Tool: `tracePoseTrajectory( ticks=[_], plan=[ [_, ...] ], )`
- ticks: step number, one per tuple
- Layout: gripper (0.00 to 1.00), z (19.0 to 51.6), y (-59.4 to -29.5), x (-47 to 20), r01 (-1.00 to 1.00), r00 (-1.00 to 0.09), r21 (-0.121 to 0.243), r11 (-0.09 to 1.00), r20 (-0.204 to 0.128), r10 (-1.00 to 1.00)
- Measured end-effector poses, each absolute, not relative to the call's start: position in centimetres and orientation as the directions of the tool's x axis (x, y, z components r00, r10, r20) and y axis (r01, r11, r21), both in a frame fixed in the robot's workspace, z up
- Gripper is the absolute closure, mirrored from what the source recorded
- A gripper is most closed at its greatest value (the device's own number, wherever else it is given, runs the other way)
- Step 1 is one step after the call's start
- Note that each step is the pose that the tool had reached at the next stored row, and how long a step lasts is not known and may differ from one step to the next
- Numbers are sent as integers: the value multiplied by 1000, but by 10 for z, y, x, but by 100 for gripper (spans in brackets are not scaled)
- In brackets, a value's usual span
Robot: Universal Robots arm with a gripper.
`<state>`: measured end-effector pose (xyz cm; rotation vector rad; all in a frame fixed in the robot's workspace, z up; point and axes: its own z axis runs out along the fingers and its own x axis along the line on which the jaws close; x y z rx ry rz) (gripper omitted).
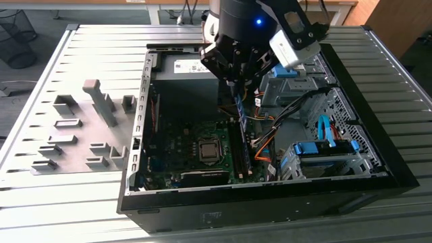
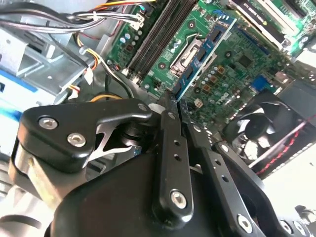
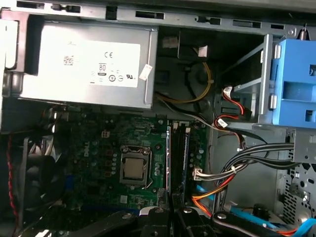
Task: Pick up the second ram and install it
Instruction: 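Insert the second ram into the second slot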
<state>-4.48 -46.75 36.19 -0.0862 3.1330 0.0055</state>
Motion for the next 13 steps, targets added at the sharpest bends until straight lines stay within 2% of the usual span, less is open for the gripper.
tracePoseTrajectory(
  ticks=[13],
  plan=[
    [86,353,-468,-45,-45,-999,5,999,8,-45]
  ],
)
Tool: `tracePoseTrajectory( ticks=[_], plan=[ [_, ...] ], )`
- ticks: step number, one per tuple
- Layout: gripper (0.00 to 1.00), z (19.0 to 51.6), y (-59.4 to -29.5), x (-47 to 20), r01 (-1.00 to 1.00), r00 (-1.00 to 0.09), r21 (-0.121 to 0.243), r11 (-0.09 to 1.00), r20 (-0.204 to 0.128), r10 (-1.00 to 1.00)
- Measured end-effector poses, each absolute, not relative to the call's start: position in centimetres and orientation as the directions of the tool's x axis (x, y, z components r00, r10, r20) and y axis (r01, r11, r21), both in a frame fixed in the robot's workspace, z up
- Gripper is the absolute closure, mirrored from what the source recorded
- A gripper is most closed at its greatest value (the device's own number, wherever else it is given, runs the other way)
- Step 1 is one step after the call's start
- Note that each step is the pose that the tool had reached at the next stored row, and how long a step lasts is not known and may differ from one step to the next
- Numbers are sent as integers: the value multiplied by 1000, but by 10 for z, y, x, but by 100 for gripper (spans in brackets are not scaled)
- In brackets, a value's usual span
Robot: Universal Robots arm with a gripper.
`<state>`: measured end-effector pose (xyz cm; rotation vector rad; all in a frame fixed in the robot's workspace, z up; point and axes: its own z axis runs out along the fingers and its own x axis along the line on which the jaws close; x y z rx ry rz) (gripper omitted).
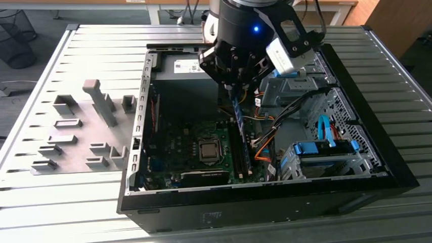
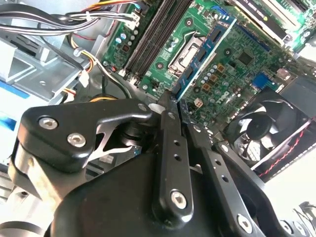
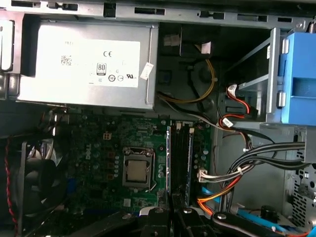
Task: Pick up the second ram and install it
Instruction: 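Insert the second ram into the second slot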
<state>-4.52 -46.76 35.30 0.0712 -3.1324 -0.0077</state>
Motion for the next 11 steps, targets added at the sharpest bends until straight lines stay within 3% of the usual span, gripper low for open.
tracePoseTrajectory(
  ticks=[11],
  plan=[
    [86,334,-468,-38,-40,-999,5,999,10,-40]
  ],
)
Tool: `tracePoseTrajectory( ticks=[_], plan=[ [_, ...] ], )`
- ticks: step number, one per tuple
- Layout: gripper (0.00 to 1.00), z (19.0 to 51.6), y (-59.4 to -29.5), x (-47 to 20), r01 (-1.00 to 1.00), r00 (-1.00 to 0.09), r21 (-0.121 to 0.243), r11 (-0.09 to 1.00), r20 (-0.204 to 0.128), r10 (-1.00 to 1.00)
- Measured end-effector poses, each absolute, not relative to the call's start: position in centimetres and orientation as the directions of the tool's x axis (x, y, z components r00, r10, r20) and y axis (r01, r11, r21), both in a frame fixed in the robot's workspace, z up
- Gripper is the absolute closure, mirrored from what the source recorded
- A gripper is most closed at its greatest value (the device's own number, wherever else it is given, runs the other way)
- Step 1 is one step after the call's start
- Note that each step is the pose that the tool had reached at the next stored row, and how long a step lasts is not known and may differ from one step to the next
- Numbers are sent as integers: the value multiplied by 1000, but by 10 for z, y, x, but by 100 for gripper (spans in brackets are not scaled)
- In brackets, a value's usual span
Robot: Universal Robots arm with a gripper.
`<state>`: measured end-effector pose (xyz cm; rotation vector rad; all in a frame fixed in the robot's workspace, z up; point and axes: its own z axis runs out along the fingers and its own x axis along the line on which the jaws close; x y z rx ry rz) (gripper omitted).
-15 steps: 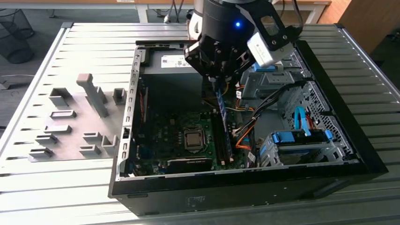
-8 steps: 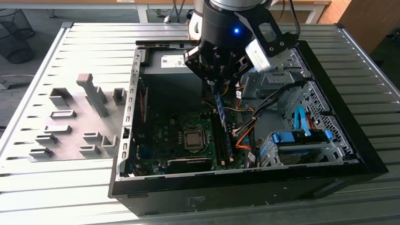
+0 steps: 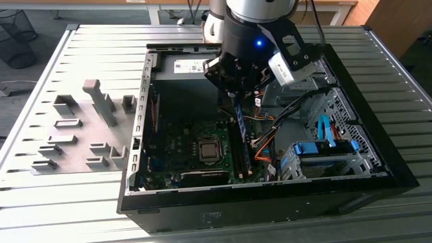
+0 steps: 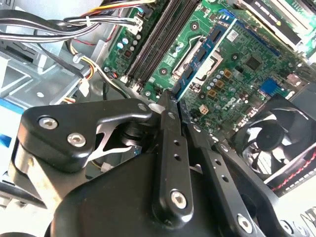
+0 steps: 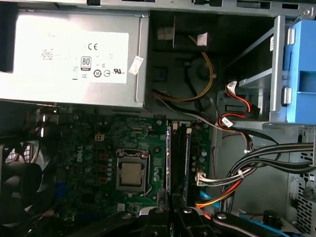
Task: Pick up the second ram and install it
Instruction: 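Insert the second ram into the second slot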
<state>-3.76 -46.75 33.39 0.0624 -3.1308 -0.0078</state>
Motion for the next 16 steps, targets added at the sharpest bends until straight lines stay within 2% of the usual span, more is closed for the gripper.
tracePoseTrajectory(
  ticks=[16],
  plan=[
    [86,307,-468,-31,-11,-1000,5,1000,10,-11]
  ],
)
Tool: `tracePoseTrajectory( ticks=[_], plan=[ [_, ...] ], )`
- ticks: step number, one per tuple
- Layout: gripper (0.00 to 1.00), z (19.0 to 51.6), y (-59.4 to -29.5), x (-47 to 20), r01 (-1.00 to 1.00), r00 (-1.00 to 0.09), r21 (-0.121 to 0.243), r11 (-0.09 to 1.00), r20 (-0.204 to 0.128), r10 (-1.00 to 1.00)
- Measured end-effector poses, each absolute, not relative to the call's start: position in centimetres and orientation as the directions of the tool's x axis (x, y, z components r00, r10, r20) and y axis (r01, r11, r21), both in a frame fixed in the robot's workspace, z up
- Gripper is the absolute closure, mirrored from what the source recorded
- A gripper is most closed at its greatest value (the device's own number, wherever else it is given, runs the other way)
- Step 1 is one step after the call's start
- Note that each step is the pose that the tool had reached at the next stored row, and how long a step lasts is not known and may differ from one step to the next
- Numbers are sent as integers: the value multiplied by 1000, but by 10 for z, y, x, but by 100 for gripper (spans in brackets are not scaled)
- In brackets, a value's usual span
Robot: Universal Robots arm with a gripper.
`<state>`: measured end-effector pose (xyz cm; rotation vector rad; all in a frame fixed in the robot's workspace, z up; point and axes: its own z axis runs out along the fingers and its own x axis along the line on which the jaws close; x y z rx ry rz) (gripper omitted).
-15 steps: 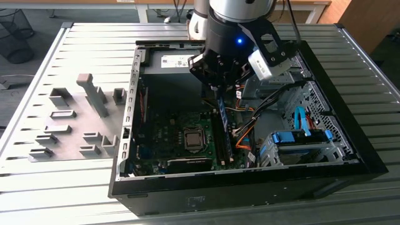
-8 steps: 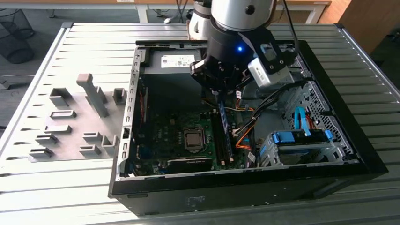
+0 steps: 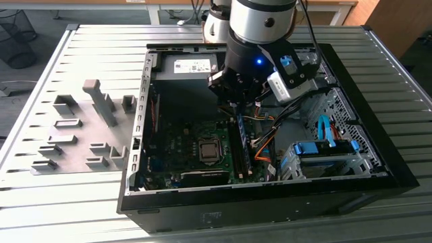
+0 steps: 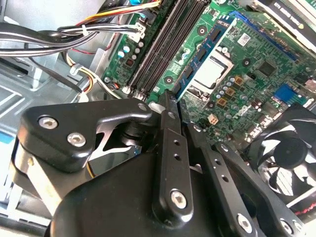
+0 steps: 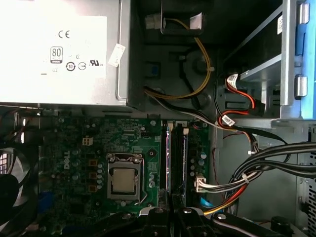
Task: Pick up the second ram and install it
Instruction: 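Insert the second ram into the second slot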
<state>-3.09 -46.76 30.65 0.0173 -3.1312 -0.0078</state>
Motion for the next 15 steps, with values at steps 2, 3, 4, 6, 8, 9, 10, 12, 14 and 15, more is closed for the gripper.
tracePoseTrajectory(
  ticks=[2,3,4,6,8,9,10,12,14,15],
  plan=[
    [86,306,-468,-31,-11,-1000,5,1000,10,-11],
    [86,306,-468,-31,-11,-1000,5,1000,10,-11],
    [86,306,-468,-31,-11,-1000,5,1000,10,-11],
    [86,306,-468,-31,-11,-1000,5,1000,10,-11],
    [86,306,-468,-31,-11,-1000,5,1000,10,-11],
    [86,306,-468,-31,-11,-1000,5,1000,10,-11],
    [86,306,-468,-31,-11,-1000,5,1000,10,-11],
    [86,305,-468,-31,-11,-1000,5,1000,10,-11],
    [86,303,-468,-30,-11,-1000,5,1000,10,-11],
    [86,302,-468,-29,-11,-1000,5,1000,10,-11]
  ],
)
